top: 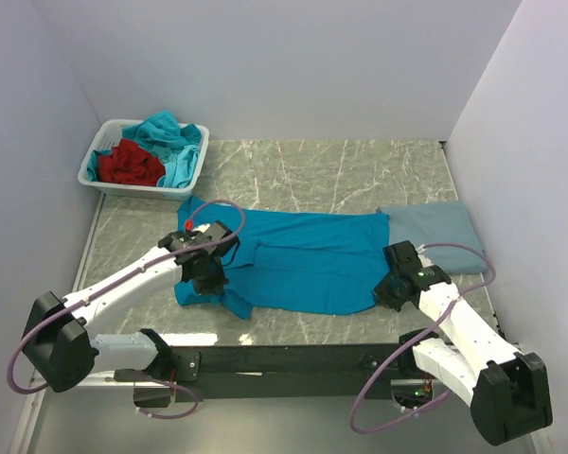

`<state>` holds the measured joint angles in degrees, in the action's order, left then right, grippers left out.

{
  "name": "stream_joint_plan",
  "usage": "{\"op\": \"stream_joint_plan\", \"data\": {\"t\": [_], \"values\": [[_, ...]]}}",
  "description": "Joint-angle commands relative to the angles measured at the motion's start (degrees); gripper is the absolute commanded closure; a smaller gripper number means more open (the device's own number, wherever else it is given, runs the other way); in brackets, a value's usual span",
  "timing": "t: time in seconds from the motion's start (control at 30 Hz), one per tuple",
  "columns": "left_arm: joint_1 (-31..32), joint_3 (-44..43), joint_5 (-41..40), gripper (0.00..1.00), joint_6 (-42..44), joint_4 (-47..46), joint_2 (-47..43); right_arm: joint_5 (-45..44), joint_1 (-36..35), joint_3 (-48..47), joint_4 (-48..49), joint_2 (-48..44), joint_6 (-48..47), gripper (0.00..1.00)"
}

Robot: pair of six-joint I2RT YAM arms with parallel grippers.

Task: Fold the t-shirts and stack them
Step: Fold the tshirt

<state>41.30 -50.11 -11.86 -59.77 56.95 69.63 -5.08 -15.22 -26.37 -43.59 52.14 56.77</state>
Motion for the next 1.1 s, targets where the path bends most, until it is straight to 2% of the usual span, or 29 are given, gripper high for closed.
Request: {"op": "stream_joint_plan", "data": {"t": [0.0, 0.5, 1.07], "values": [[-1.3, -4.8, -2.4, 0.99, 3.5, 1.3, 0.6, -1.8, 0.2, -5.2, -1.3, 0.6, -1.6, 1.0], [-8.0, -17.0, -5.5, 0.99, 10.5, 1.6, 7.2, -4.8, 0.4, -18.1, -3.7, 11.1, -5.9, 1.0], [-14.4, -27.4, -4.0, 0.99, 16.6, 0.9, 18.1, -5.7, 4.1, -27.7, -4.7, 19.0, -9.2, 1.0]]}}
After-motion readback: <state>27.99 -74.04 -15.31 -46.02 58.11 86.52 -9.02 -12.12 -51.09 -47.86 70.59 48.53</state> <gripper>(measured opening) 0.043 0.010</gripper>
